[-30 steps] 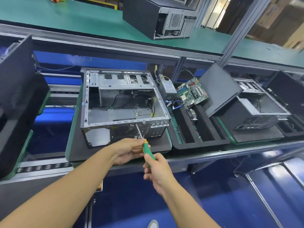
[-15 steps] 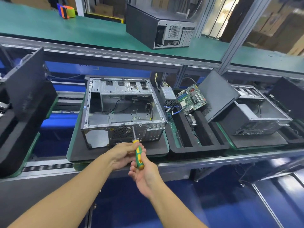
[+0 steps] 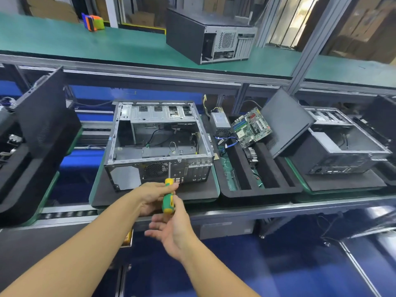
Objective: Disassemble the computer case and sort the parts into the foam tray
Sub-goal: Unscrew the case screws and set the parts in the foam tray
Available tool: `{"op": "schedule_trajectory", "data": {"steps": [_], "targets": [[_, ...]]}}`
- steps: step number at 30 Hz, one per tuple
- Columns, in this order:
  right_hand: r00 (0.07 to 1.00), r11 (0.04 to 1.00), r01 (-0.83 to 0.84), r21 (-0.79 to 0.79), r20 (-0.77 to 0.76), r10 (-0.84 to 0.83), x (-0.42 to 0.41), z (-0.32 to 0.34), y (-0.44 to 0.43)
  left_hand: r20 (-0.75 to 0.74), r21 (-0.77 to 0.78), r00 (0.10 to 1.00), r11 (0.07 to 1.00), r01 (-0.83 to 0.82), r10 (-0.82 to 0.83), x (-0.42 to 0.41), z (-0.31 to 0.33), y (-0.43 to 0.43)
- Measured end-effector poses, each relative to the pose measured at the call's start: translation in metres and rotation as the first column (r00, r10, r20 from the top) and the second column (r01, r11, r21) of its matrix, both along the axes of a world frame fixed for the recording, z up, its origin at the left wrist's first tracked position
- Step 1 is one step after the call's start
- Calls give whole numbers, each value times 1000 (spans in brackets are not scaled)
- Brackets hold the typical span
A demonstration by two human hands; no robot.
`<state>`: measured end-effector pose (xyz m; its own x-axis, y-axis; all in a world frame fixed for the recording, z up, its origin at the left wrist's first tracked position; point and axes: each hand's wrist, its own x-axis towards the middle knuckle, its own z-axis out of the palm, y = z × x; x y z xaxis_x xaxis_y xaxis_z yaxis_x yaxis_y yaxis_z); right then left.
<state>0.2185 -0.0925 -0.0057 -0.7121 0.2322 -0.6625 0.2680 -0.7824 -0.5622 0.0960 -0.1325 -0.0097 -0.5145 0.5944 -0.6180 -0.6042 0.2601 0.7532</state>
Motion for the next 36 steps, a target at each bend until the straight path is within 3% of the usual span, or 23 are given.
{"op": "schedule_trajectory", "data": {"steps": [2, 4, 5, 7, 8, 10, 12, 13, 14, 15, 16, 17, 18, 19, 20, 22, 25, 28, 33, 34, 35, 36], "targets": [[1000, 994, 20, -109, -14, -22, -2, -1, -2, -9, -25, 1000, 999, 22, -22, -1, -1, -3], [992, 990, 122, -72, 0, -123, -6, -4, -5, -10, -2, 1000, 1000, 26, -26, -1, -3, -4], [985, 985, 173, 15, 7, -173, -6, -5, -6, 11, 38, 1000, 999, 10, -10, 0, -5, -4], [977, 921, 193, 338, 23, -213, -2, -11, -6, 84, 130, 996, 991, -28, 18, 3, -8, -3], [981, 839, 144, 525, 36, -191, 1, -15, -4, 92, 152, 996, 988, -16, 2, 5, -10, -3], [990, 580, 32, 814, 54, -131, 8, -21, -1, 57, 151, 997, 987, 50, -59, 9, -10, 0], [993, 314, -54, 948, 84, -83, 12, -29, 1, 44, 142, 997, 988, 61, -68, 12, -9, 5], [991, 250, -86, 964, 108, -76, 13, -31, 2, 45, 132, 998, 991, 37, -44, 13, -9, 8], [992, 273, -86, 958, 109, -69, 14, -32, 3, 42, 118, 999, 993, 5, -10, 14, -9, 9], [995, 410, -51, 911, 83, -60, 13, -30, 4, 39, 101, 999, 995, -24, 20, 14, -10, 9], [997, 623, -2, 782, 48, -58, 11, -25, 5, 34, 90, 998, 995, -48, 45, 13, -11, 7], [998, 827, 44, 560, 13, -62, 9, -19, 5, 33, 85, 997, 994, -66, 63, 12, -11, 5], [997, 949, 75, 307, -10, -75, 8, -15, 6, 48, 88, 996, 993, -75, 71, 10, -13, 2], [996, 990, 92, 107, -13, -91, 7, -12, 6, 84, 105, 994, 991, -83, 75, 9, -14, -1], [994, 994, 108, -11, -8, -108, 6, -12, 7, 121, 129, 990, 987, -92, 77, 9, -14, -4], [987, 987, 160, -25, 2, -160, 2, -12, 6, 140, 170, 988, 981, -93, 70, 9, -15, -9], [968, 919, 241, 311, -13, -250, -3, -13, 4, 84, 190, 996, 982, -6, -10, 6, -14, -11], [983, 731, 122, 672, 22, -183, 2, -13, 1, 32, 121, 996, 989, 82, -86, 6, -2, -6], [990, 458, 8, 889, 58, -129, 6, -17, -2, 0, 56, 999, 998, -33, 33, 8, -4, 6], [992, 467, -4, 884, 64, -113, 7, -17, 1, 6, 57, 999, 997, -52, 52, 7, -6, 7], [993, 538, 0, 843, 63, -98, 8, -18, 3, 17, 67, 998, 995, -70, 69, 7, -8, 7], [994, 675, 27, 738, 53, -98, 8, -15, 4, 29, 83, 996, 993, -82, 80, 6, -10, 6]]}}
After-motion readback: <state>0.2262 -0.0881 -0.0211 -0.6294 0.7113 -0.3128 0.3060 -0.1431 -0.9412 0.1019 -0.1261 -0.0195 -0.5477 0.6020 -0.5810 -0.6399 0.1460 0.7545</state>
